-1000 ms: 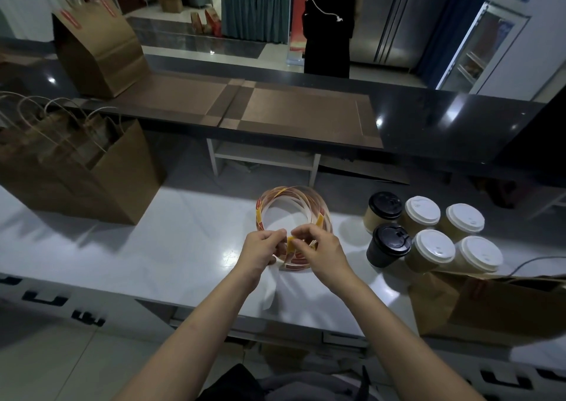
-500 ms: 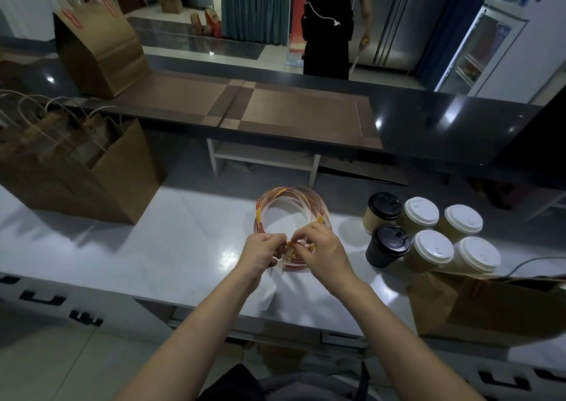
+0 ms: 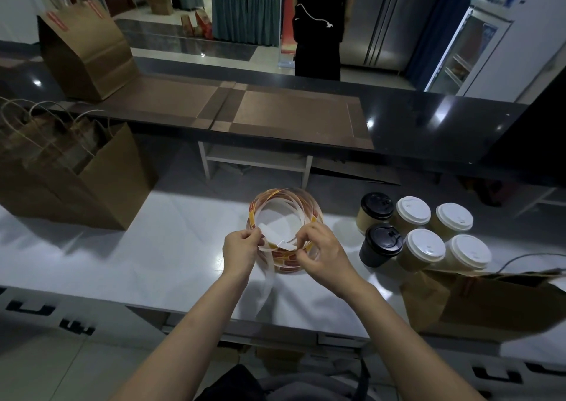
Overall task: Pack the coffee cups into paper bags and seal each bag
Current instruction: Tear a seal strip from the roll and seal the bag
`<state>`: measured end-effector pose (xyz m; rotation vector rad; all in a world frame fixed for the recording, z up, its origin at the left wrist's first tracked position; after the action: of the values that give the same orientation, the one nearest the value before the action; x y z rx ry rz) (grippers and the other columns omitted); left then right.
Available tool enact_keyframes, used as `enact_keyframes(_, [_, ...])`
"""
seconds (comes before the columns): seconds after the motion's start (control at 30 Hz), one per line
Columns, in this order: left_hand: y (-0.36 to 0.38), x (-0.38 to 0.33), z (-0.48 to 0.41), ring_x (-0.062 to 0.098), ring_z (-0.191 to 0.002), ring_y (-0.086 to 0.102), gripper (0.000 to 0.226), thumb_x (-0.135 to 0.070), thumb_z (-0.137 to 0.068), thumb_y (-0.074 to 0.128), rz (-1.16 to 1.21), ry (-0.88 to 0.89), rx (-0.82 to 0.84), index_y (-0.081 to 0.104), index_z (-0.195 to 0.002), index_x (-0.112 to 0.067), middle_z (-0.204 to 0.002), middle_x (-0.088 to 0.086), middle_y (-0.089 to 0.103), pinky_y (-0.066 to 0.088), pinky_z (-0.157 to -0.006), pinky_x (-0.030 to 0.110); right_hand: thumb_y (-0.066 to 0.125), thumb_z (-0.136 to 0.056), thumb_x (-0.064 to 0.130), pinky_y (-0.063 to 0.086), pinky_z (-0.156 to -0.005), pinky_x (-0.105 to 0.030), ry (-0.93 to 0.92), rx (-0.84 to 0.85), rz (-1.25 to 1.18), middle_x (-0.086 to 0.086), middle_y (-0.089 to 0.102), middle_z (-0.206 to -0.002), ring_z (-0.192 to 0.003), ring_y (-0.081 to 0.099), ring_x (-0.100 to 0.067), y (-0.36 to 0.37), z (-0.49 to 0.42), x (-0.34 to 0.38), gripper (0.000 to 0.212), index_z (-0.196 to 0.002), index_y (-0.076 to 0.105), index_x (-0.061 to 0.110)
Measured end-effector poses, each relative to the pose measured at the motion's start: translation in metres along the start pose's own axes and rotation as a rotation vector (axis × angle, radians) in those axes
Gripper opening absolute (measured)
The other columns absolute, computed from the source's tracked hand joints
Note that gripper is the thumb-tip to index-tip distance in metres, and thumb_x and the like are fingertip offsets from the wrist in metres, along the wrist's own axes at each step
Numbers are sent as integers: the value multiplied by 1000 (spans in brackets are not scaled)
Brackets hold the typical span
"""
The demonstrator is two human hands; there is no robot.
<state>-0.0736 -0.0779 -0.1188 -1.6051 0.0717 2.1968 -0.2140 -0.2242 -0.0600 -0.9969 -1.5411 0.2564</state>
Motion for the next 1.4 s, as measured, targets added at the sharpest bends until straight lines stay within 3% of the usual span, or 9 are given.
enact_keyframes(0.4, [-6, -4, -4, 23, -68, 57, 40, -25, -100, 59, -101, 54, -96, 73, -73, 0, -72, 10, 71, 44, -65, 33, 56, -78, 6, 46, -89, -36, 64, 3, -117, 3, 58, -98, -104, 54, -18, -12, 9, -7, 14, -77, 48, 16])
enact_keyframes(0.47, [-7, -3, -4, 23, -68, 57, 40, -24, -101, 57, -131, 60, -98, 73, -76, 3, -76, 16, 72, 42, -62, 32, 55, -79, 8, 46, -88, -30, 64, 7, -143, 2, 59, -99, -105, 55, -15, -12, 11, -6, 8, -76, 49, 13])
enact_keyframes(0.63, [-5, -3, -5, 18, -67, 58, 35, -23, -103, 56, -157, 33, -112, 75, -81, -2, -81, 7, 72, 40, -58, 26, 51, -76, 9, 41, -84, -18, 65, -49, -235, -2, 62, -99, -104, 59, -17, -24, 17, -8, 4, -73, 48, 7])
enact_keyframes(0.77, [0, -3, -3, 22, -69, 60, 37, -23, -101, 58, -143, 44, -79, 75, -74, -4, -74, 10, 71, 42, -59, 27, 54, -79, 11, 43, -79, -23, 91, -84, -205, -1, 59, -97, -100, 58, -20, -30, 19, -12, 4, -80, 53, 15])
enact_keyframes(0.9, [13, -6, 4, 20, -67, 60, 37, -24, -101, 58, -153, 76, -22, 76, -76, -4, -75, 8, 73, 45, -60, 26, 62, -87, 3, 40, -80, -16, 120, -104, -156, 4, 59, -97, -97, 57, -17, -33, 24, -17, 17, -87, 60, 19])
enact_keyframes(1.23, [33, -13, 12, 15, -80, 69, 25, -27, -99, 67, -252, 149, 73, 77, -84, -10, -82, 1, 75, 45, -64, 22, 64, -91, 8, 39, -82, -11, 176, -164, -129, 9, 58, -104, -101, 55, -12, -44, 38, -27, 17, -102, 62, 22])
enact_keyframes(1.4, [46, -15, 17, 21, -78, 70, 26, -29, -99, 68, -244, 156, 97, 73, -78, -14, -77, 1, 73, 53, -69, 30, 62, -91, 12, 41, -84, -13, 212, -161, -107, 16, 55, -109, -105, 56, -11, -55, 43, -29, 25, -107, 59, 31])
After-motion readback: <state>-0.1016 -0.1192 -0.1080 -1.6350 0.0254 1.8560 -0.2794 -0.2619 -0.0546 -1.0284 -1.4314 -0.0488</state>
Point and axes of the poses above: each hand's wrist, its own z-axis away from the middle knuckle, its own y-axis out of the palm, x = y × z, the point moved 6 cm from there along -z, towards the middle knuckle
